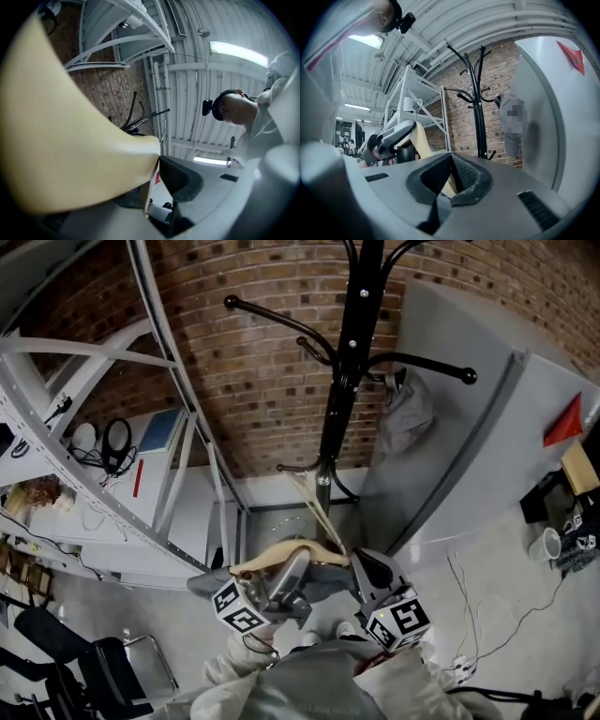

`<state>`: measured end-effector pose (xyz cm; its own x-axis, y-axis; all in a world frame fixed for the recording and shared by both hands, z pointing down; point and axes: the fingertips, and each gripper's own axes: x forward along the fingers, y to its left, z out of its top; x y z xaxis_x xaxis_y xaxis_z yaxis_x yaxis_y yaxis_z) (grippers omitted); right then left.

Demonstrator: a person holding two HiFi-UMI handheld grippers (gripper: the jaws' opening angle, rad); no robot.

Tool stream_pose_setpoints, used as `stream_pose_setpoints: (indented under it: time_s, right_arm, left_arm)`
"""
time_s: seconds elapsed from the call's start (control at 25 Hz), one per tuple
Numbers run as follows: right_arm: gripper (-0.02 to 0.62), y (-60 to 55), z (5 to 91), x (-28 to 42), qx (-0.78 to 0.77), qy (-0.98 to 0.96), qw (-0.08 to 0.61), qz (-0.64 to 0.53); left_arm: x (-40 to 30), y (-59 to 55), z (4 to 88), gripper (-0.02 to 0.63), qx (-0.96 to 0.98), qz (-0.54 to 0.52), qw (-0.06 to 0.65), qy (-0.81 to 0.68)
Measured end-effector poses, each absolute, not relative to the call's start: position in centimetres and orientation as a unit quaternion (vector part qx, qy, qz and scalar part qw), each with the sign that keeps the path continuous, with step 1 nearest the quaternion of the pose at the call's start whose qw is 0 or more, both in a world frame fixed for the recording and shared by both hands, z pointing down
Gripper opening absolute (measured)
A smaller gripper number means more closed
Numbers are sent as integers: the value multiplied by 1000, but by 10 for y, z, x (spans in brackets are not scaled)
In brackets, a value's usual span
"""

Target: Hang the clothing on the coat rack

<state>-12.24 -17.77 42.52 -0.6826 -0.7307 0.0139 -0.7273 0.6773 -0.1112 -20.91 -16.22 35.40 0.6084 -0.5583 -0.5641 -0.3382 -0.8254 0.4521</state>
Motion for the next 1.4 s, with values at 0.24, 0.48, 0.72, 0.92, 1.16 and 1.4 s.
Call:
stream_pose_setpoints:
  time_s: [0.24,0.48,0.72,0.92,1.16,1.4]
  right_arm:
    - [21,-179,418,-100,-430,901,25,-43]
    - [21,-191,413,-81,-441,896,32,-36]
    - [21,-209,404,-63,-447,893,43,-21]
    - [21,-222,400,-54,-448,892,54,-15]
    - [21,-235,399,-50,-448,892,61,-15]
    - [21,-247,402,-46,-455,888,65,-21]
  left_arm:
    - [-188,-170,348,100,892,-361,160,-220]
    - [-167,-186,343,100,896,-361,163,-202]
    - [-151,-204,335,100,897,-361,158,-200]
    - [-151,-226,328,100,896,-363,145,-209]
    - [-151,-249,311,100,899,-364,129,-208]
    - [-156,-278,300,100,898,-365,126,-210]
